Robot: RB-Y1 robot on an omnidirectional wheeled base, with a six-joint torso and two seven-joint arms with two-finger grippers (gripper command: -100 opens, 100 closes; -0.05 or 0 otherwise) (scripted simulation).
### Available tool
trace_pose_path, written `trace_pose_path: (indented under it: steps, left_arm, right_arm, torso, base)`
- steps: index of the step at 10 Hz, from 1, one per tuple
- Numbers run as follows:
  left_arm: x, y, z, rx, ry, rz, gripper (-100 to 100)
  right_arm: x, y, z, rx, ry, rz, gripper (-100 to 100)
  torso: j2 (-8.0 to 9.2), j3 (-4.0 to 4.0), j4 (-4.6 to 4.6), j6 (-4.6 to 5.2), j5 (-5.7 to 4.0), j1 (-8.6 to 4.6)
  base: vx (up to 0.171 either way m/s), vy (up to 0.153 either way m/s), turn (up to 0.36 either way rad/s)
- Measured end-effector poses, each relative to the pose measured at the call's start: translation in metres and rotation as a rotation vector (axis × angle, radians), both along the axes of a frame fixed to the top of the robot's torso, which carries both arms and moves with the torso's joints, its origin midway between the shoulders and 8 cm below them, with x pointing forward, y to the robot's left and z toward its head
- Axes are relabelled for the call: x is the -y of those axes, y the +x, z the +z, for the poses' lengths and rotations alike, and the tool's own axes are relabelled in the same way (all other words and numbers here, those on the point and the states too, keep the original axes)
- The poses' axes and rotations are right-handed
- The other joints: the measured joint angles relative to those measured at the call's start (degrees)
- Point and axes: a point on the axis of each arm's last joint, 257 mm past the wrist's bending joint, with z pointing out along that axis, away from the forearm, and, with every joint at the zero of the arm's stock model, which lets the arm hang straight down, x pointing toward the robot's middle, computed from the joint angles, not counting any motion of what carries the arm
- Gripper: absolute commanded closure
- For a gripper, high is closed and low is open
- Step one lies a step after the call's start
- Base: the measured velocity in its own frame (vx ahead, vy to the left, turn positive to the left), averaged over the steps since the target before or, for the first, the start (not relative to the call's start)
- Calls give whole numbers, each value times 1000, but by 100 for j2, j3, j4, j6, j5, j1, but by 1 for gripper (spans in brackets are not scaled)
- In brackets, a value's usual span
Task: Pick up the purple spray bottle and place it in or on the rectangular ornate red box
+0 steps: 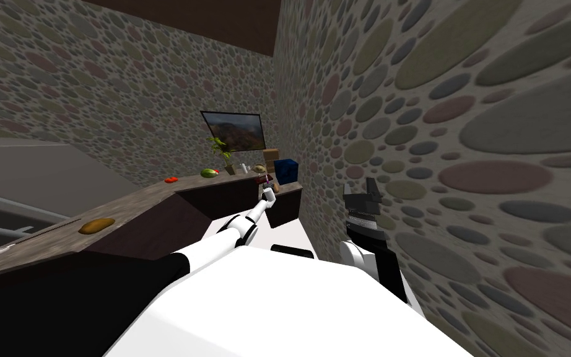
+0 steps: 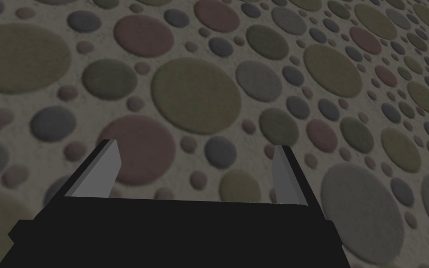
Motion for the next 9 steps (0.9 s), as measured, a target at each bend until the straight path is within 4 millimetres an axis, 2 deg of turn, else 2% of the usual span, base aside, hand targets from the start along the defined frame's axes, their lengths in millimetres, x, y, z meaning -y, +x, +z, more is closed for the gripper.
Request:
trace_pose_path:
  steps: [2,3,4,5,6,9]
  left_arm:
    - [0,0,0,0,0,0,100]
    - [0,0,0,0,0,0,0]
    - [0,0,0,0,0,0,100]
    - [0,0,0,0,0,0,0]
    - [0,0,0,0,0,0,100]
    - [22,7,2,4,9,-67,100]
  right_arm:
    - [0,0,0,0,0,0,0]
    - [0,0,0,0,0,0,0]
    - [0,0,0,0,0,0,0]
    - [0,0,0,0,0,0,0]
    - [0,0,0,0,0,0,0]
    - [0,0,0,0,0,0,0]
  torso:
    - [2,1,0,0,0,0]
    - [2,1,0,0,0,0]
    - [2,1,0,0,0,0]
    - [2,1,0,0,0,-1]
    - [2,1,0,0,0,-1]
    - [76,15,-41,4,30,22]
  base:
    - [0,0,0]
    - [0,0,0]
    - [0,0,0]
    - [0,0,0]
    - [-86,37,-9]
    - [-166,80,-22]
